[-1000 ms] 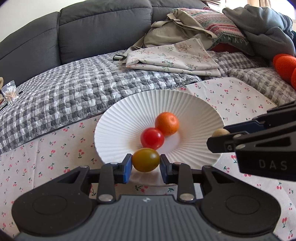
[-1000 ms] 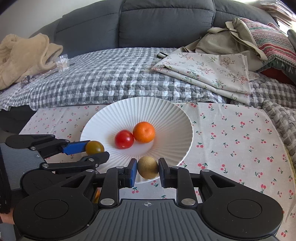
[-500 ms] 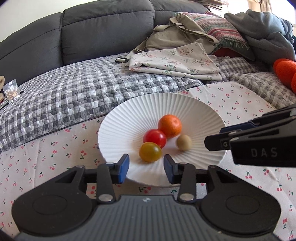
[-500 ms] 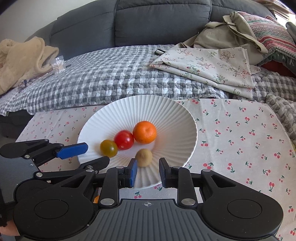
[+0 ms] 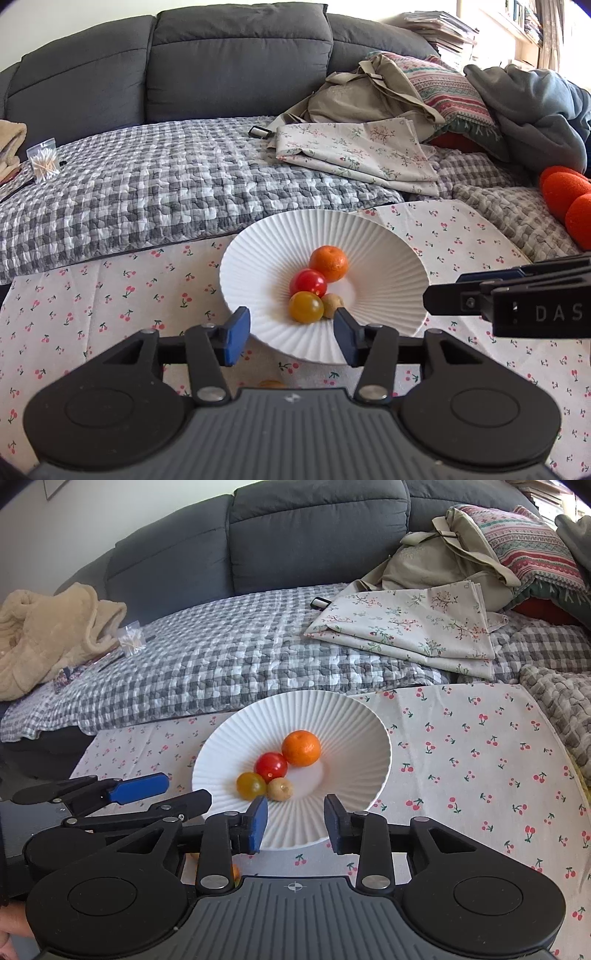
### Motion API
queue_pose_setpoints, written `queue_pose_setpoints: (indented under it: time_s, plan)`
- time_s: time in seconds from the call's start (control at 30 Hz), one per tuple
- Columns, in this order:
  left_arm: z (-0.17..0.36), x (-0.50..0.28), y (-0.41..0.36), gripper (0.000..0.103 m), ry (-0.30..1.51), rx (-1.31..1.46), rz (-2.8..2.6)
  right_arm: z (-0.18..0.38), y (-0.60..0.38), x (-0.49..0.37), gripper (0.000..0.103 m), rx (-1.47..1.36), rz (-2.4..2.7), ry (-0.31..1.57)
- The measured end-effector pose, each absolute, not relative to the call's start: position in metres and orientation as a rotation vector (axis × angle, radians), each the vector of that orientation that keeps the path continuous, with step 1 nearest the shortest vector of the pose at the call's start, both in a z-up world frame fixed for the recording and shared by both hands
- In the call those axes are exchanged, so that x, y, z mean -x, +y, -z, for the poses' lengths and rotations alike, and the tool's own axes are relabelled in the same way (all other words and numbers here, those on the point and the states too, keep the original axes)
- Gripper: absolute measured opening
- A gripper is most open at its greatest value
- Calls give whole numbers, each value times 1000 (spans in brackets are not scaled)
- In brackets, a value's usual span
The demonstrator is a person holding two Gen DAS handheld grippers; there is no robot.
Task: Organize fruits
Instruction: 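Withdraw both tools from the bowl back toward the remaining fruit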
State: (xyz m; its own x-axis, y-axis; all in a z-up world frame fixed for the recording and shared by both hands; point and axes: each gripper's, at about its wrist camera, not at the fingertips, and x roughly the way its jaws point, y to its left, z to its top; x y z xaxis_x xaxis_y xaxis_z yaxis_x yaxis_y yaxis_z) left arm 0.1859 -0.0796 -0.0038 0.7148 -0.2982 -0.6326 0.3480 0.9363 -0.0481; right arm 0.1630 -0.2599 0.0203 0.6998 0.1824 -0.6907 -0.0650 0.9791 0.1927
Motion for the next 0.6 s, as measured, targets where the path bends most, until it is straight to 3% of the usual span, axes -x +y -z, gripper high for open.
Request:
queue_pose_setpoints:
  time_s: [0.1,0.27,0.37,0.5,0.6]
  plan:
    - [1,-178,-76,64,712,-76,324,-25,-258,-151,51,-145,-124,802]
    - [-4,-165,-61,70,752,-49,272,-35,-259,-125,54,-140,-144,810]
    - [-8,-156,-53,75,772,-30,227,-41,-263,-113,63,-168,-141,806]
    - [-16,-145,-45,90,761,-9,203,-49,-258,-96,75,-158,-145,800]
    - [-18,-139,-39,95,770,9,177,-54,-251,-85,76,-150,-181,788]
